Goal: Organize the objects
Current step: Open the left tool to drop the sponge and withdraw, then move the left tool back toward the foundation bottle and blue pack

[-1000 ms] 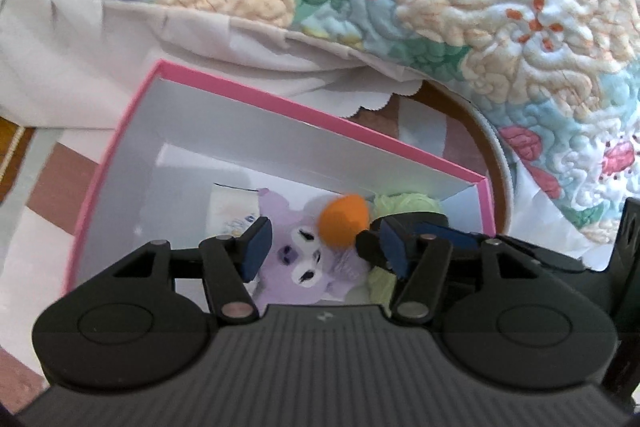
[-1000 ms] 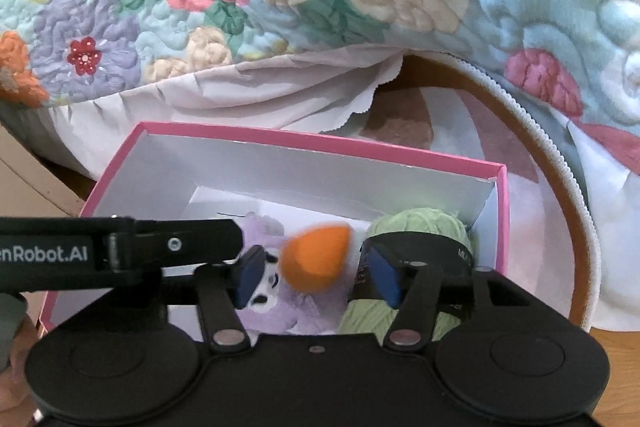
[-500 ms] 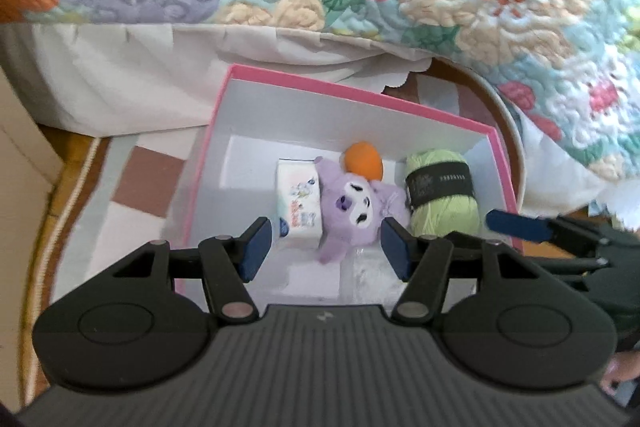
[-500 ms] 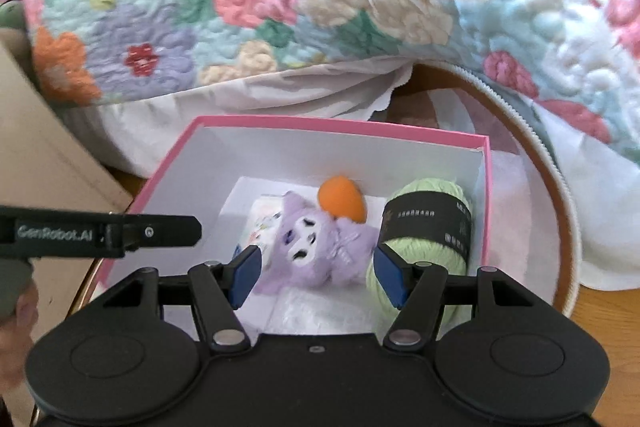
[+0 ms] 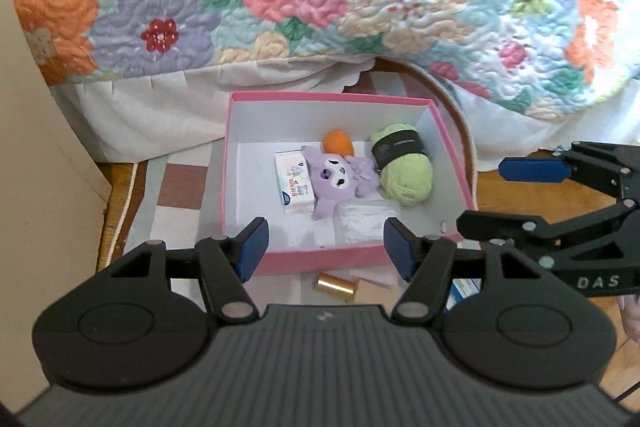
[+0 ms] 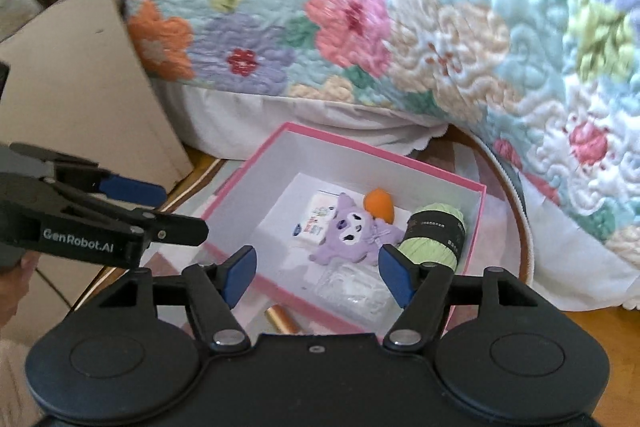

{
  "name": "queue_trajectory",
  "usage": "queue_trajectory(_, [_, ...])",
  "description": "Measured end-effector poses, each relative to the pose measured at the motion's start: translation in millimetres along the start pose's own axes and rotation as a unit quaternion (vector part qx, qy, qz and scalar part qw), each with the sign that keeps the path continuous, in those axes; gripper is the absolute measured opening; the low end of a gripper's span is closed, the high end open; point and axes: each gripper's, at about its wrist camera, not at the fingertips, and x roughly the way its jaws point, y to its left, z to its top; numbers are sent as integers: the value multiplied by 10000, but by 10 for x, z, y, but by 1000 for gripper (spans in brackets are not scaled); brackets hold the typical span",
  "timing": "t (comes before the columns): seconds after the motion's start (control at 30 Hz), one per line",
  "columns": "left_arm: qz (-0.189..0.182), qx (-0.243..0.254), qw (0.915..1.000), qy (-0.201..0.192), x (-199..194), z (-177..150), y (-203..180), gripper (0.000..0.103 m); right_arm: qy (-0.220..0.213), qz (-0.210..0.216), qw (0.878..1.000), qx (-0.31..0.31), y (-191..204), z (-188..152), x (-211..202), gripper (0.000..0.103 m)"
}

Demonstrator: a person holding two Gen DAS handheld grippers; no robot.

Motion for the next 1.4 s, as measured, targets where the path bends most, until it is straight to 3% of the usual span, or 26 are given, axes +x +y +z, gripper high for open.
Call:
queue_trajectory(0.17, [-161, 226, 9993, 264, -197, -140, -45, 71, -168, 91, 9996, -189, 140, -135, -310, 87])
queue_trajectory(0.4, [-245, 356, 9982, 420, -315, -435, -112, 74, -170, 180, 9986, -459, 320, -461, -517, 89])
queue_trajectory(0.63, [-398, 280, 9973, 544, -265, -764, -220, 79, 124, 310, 9978, -578, 386, -859, -589, 92])
queue_trajectory(0.83, [-472, 264, 9963, 661, 4, -1024, -365, 86, 374, 19, 9975, -593, 320, -1169, -509, 92])
queue_trajectory(1.03, [-556, 221, 9956, 721, 356, -1203, -496, 93, 309, -89, 9987, -400, 120, -1406, -334, 92])
queue_trajectory(1.4, [-701, -36, 9951, 693, 1070, -1405, -752, 93, 400, -466, 9888, -1363, -69, -1940, 219, 92])
